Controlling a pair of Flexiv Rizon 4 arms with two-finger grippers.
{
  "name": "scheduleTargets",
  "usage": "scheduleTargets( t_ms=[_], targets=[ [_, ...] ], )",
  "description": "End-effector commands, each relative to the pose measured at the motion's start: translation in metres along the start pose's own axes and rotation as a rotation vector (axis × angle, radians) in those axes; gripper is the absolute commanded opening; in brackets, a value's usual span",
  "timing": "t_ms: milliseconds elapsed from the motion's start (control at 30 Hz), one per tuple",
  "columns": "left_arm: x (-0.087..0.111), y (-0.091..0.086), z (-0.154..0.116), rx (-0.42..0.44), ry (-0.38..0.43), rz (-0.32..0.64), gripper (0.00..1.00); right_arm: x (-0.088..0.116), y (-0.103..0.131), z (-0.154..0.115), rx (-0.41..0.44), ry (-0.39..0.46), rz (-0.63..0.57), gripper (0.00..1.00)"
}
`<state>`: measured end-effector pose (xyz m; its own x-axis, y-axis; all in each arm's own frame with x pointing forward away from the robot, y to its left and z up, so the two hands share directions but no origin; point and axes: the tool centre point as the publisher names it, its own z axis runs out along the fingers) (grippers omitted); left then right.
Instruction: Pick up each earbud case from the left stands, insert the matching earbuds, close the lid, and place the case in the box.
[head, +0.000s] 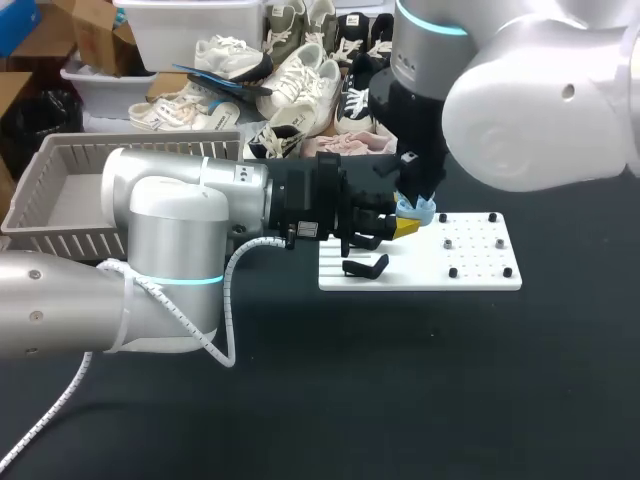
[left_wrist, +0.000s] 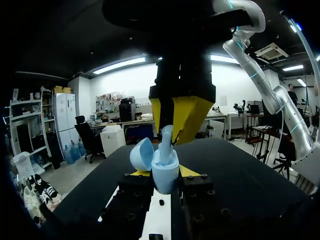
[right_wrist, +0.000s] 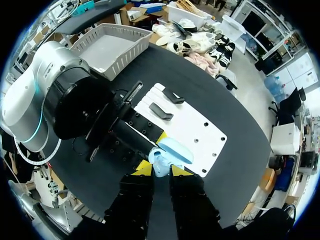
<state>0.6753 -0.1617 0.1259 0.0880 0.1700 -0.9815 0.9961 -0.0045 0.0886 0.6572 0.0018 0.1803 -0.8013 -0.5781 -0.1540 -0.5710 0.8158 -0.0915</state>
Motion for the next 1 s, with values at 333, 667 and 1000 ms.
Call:
scheduleTargets(
  t_ms=[333, 667, 1000],
  targets=[
    [0.0007, -0.0003, -0.0002, -0.001, -0.002, 0.001, 0.0, 0.0028, 0.0028, 0.0031, 0.005, 0.009, 0.006, 0.0],
    [0.0007, -0.0003, -0.0002, -0.001, -0.002, 0.001, 0.0, 0.0015, 0.0028, 0.0006, -0.001, 0.005, 0.009, 0.0],
    [0.0007, -0.0003, -0.0002, -0.001, -0.002, 0.001, 0.0, 0.0021, 0.0018, -0.0014, 0.007, 0.005, 0.01, 0.0]
  ],
)
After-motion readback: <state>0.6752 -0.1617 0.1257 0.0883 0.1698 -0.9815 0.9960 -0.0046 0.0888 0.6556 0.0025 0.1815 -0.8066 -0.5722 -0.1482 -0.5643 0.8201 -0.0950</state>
